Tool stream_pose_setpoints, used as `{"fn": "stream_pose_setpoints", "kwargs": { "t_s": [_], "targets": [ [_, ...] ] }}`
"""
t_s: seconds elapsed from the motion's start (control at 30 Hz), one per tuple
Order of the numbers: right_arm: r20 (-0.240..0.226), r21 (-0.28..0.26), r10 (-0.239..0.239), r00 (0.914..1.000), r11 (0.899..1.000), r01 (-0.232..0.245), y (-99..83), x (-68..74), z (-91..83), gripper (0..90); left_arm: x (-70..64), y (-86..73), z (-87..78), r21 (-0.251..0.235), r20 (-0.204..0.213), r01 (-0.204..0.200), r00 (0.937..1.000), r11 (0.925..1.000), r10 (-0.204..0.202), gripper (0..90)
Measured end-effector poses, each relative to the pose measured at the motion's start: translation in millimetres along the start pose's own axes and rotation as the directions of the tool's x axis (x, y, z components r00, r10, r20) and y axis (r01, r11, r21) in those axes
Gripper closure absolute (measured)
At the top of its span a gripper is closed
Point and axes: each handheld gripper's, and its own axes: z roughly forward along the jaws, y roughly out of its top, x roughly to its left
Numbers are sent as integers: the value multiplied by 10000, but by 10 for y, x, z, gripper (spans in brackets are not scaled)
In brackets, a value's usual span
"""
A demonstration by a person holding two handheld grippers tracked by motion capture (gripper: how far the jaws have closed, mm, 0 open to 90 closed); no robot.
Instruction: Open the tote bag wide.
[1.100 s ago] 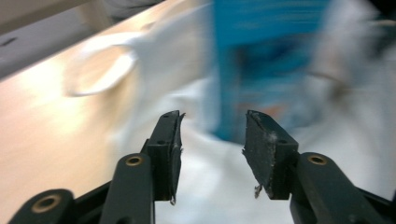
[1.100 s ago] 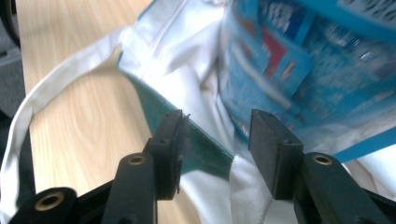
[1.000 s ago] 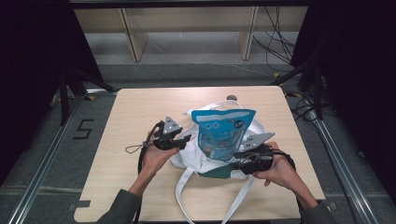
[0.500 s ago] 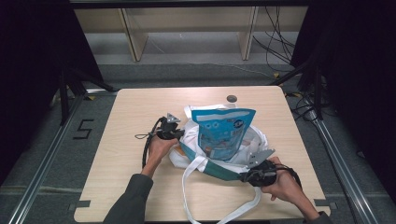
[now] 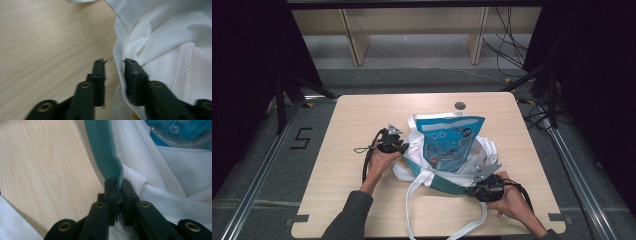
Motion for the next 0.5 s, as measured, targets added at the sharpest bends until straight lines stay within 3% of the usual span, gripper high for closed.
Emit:
{"fn": "stream_pose_setpoints", "kwargs": {
  "t_s": [0.07,0.1,0.13,0.2,0.23,0.27,0.3,0.33,0.37,0.4,0.43,0.5],
  "targets": [
    [-138,-102,20,9999,9999,-21,1,-28,3,858,-7,17,-53,-92,-62,108,9999,9999,-108,539],
    [69,-199,156,9999,9997,-154,0,-57,14,855,-51,69,-244,-697,-21,132,9999,9975,-134,519],
    [57,-240,123,9999,9996,-121,0,-63,16,855,-74,97,-342,-816,-222,6,9998,9967,-24,503],
    [56,-228,140,9999,9996,-139,1,-59,15,854,-110,113,-430,-1031,-181,-157,9997,9946,139,516],
    [-87,-269,161,9998,9995,-164,0,-50,6,853,-213,109,-586,-1407,247,-272,9992,9897,310,529],
    [-80,-290,-12,10000,9996,10,2,-49,9,852,-213,109,-586,-1407,247,-272,9992,9897,310,550],
    [-43,-280,81,10000,9996,-82,-2,-38,5,851,-338,73,-657,-1655,1074,-49,9939,9862,230,564],
    [71,-272,73,9999,9996,-71,-1,-31,7,851,-338,73,-657,-1655,1074,-49,9939,9862,230,580],
    [240,-227,43,9997,9997,-38,0,-31,11,850,-513,-1,-689,-1767,1804,25,9831,9843,299,618],
    [240,-227,43,9997,9997,-38,0,-31,11,850,-513,-1,-689,-1767,1804,25,9831,9843,299,643],
    [134,-29,208,9997,9998,-208,7,-15,-11,850,-656,-60,-671,-1687,2404,68,9701,9856,345,670],
    [180,-189,33,9998,9998,-29,5,-9,2,849,-754,-84,-638,-1704,2741,49,9607,9854,426,715]
  ]
}}
